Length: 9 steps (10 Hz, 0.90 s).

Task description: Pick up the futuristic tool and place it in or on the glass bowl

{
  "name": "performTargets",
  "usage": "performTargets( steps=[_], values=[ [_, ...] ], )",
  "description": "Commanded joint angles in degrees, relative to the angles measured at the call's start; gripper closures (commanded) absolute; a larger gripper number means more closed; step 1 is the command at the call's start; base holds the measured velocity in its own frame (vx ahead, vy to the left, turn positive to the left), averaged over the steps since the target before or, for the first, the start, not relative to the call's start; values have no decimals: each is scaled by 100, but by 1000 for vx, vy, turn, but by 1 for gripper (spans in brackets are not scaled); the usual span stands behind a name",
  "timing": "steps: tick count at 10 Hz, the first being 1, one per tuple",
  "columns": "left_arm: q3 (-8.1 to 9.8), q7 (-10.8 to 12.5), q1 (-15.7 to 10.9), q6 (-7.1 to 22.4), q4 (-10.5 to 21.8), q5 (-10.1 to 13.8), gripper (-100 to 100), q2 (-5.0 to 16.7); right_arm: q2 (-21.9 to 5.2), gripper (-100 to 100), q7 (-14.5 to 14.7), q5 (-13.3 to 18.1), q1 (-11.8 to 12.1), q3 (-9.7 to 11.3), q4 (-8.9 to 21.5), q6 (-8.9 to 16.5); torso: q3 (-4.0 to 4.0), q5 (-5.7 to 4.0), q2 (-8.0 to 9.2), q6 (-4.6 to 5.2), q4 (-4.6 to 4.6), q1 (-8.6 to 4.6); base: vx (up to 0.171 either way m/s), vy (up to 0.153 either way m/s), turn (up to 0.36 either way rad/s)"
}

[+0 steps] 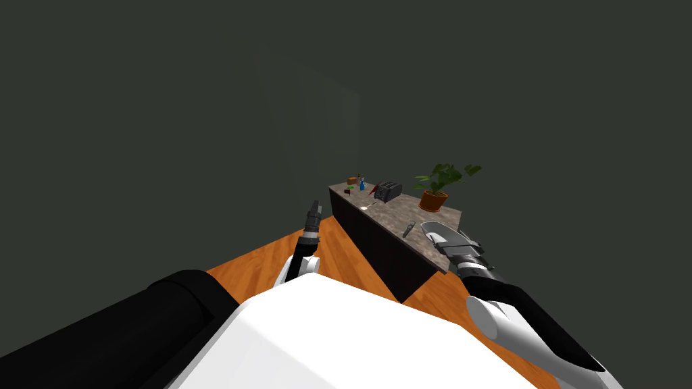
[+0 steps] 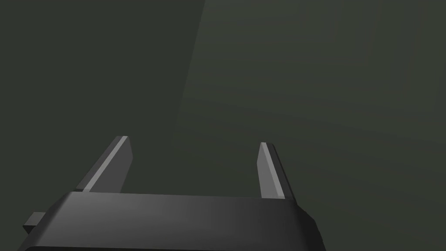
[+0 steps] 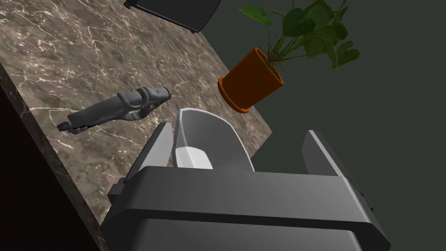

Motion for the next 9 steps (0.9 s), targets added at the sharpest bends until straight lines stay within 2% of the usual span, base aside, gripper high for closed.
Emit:
performTargets(
  steps=[1, 2, 3, 4, 5, 6, 7, 8, 9],
  values=[
    [0, 0, 0, 0, 0, 0, 0, 0, -12, -100, -126, -34, -11, -7, 2, 202, 0, 0, 0, 0, 0, 0, 74, 76, -67],
    [0, 0, 0, 0, 0, 0, 0, 0, -51, -100, -351, -123, -11, -17, 37, 410, 1, 1, 3, -1, 0, -2, 94, 71, -114],
    [0, 0, 0, 0, 0, 0, 0, 0, -51, -100, -351, -123, -11, -17, 37, 481, -2, 0, -3, 1, -1, -3, 84, 57, -43],
    [0, 0, 0, 0, 0, 0, 0, 0, -90, -100, -578, -216, -13, -33, 74, 679, -2, -1, -2, -2, -1, -9, 118, 72, -70],
    [0, 0, 0, 0, 0, 0, 0, 0, -90, -100, -578, -216, -13, -33, 74, 764, -7, 0, -12, -1, -2, -4, 95, 70, -52],
    [0, 0, 0, 0, 0, 0, 0, 0, -129, -100, -803, -311, -16, -56, 112, 1008, -5, 0, -7, -1, -3, -6, 87, 93, -87],
    [0, 0, 0, 0, 0, 0, 0, 0, -129, -100, -803, -311, -16, -56, 112, 1048, -4, 1, -5, -1, -2, 2, 75, 89, -53],
    [0, 0, -1, 0, 0, 0, 0, 0, -167, -100, -1026, -410, -21, -87, 152, 1281, -1, 2, -1, -2, -1, 1, 87, 101, -93],
    [0, 0, 0, 0, 0, 0, 0, 0, -167, -100, -1026, -410, -21, -87, 152, 1332, -2, 2, -2, 0, -1, 5, 93, 64, -47]
  ],
)
